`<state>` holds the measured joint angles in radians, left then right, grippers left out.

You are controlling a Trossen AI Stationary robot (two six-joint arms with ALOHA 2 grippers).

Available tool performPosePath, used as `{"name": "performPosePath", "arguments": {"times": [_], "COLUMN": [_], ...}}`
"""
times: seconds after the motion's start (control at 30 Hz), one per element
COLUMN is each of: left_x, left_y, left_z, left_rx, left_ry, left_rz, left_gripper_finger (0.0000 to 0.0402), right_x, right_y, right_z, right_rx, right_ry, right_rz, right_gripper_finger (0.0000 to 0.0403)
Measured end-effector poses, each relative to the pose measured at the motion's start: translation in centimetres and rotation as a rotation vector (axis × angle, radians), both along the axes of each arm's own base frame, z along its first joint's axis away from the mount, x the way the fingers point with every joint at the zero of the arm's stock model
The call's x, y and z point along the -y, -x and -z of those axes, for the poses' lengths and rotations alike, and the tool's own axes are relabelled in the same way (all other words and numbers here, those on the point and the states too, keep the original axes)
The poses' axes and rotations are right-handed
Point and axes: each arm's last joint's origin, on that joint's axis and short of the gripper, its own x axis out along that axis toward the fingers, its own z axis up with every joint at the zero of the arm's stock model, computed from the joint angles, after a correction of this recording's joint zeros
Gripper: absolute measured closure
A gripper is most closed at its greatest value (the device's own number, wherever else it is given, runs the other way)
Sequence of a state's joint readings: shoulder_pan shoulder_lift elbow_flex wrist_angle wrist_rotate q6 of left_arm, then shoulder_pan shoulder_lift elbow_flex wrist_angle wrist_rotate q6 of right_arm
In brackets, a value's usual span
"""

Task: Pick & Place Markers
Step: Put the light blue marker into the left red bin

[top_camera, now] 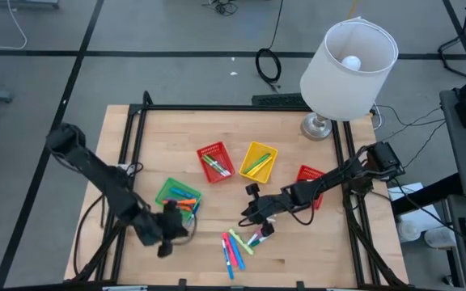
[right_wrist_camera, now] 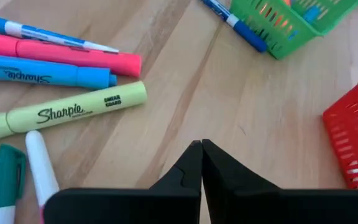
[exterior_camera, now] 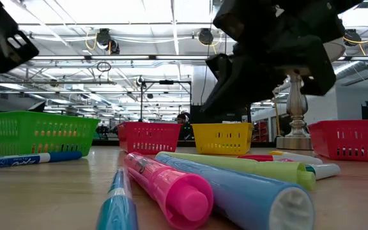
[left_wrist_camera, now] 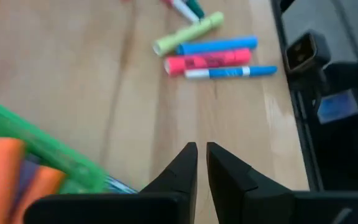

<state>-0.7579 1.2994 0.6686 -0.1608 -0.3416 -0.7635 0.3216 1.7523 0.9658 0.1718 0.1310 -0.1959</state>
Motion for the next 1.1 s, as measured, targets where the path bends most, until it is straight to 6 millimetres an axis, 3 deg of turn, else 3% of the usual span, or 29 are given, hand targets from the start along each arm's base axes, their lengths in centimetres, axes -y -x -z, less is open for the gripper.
{"name": "performPosePath", "arguments": {"times": [0.17,0.37,0.63,0.93,1.1], "left_x": [3.2,5.1,3.9,3.8,5.1], "left_y": [-2.2,-4.4,-7.9,-11.9,-14.1], "left_z": [-0.4,0.0,2.8,4.2,4.0], "left_rx": [-0.04,-0.036,-0.195,-0.213,-0.201], "left_ry": [-0.027,-0.093,-0.141,-0.209,-0.314], "left_rz": [0.033,0.078,0.059,0.337,0.51], "left_gripper_finger": [0.036,0.036,0.036,0.036,0.036], "right_x": [-0.4,-1.4,-2.8,-3.4,-3.3], "right_y": [0.3,0.3,0.7,1.0,1.0], "right_z": [0.2,-0.2,-0.3,-0.3,-0.3], "right_rx": [0.017,0.073,0.089,0.088,0.078], "right_ry": [-0.005,-0.001,-0.013,-0.015,-0.039], "right_rz": [-0.015,-0.061,-0.104,-0.117,-0.093], "right_gripper_finger": [0.0403,0.0403,0.0403,0.0403,0.0403]}}
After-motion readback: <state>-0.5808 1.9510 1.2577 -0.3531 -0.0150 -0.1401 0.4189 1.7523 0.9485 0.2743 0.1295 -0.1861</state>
